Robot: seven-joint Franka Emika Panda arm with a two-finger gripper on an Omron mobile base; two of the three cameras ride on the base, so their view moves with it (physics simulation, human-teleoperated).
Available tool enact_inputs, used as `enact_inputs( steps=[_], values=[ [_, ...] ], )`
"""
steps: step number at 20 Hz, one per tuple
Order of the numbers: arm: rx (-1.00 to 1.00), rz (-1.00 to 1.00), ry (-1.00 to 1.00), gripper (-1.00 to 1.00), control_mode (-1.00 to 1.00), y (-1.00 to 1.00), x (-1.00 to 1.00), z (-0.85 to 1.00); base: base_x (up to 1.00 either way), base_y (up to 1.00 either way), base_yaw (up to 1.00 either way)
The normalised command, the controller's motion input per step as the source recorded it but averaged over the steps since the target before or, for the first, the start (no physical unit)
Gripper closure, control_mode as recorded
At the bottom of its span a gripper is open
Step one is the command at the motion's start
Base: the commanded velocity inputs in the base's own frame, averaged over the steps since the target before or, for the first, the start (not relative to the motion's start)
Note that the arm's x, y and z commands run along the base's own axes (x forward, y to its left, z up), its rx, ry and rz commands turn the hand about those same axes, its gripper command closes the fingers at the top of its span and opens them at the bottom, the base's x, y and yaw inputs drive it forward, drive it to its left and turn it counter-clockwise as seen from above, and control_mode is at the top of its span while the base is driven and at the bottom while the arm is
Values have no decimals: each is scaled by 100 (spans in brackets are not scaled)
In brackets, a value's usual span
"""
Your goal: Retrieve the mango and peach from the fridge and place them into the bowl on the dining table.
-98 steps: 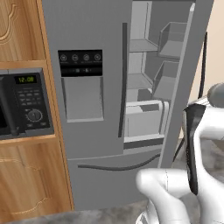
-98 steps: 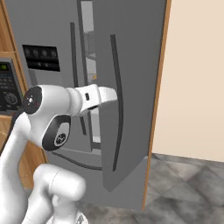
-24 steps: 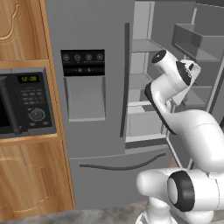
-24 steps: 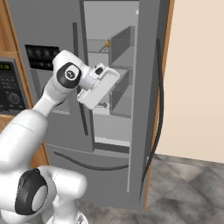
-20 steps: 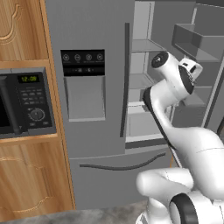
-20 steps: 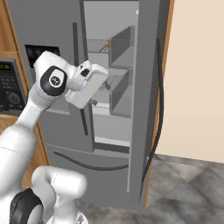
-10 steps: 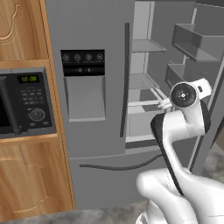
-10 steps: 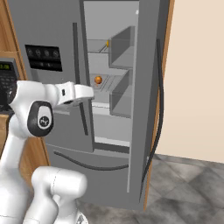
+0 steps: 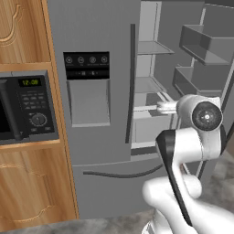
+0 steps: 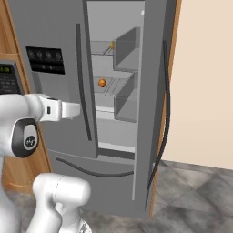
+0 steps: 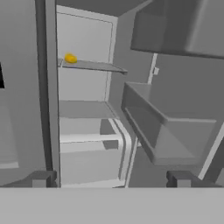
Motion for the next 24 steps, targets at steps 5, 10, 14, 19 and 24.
enact_inputs(
  steps=[5, 10, 14, 19, 24],
  values=[
    [25, 8, -1, -100, -100, 4, -34, 19, 0, 0, 0],
    [11, 18, 3, -100, -100, 1, 4, 12, 0, 0, 0],
    [1, 21, 13, -100, -100, 24, 30, 2, 0, 0, 0],
    [0, 23, 13, -100, -100, 47, 29, 0, 0, 0, 0],
    [0, 2, 0, -100, -100, 1, 65, 0, 0, 0, 0]
  ],
)
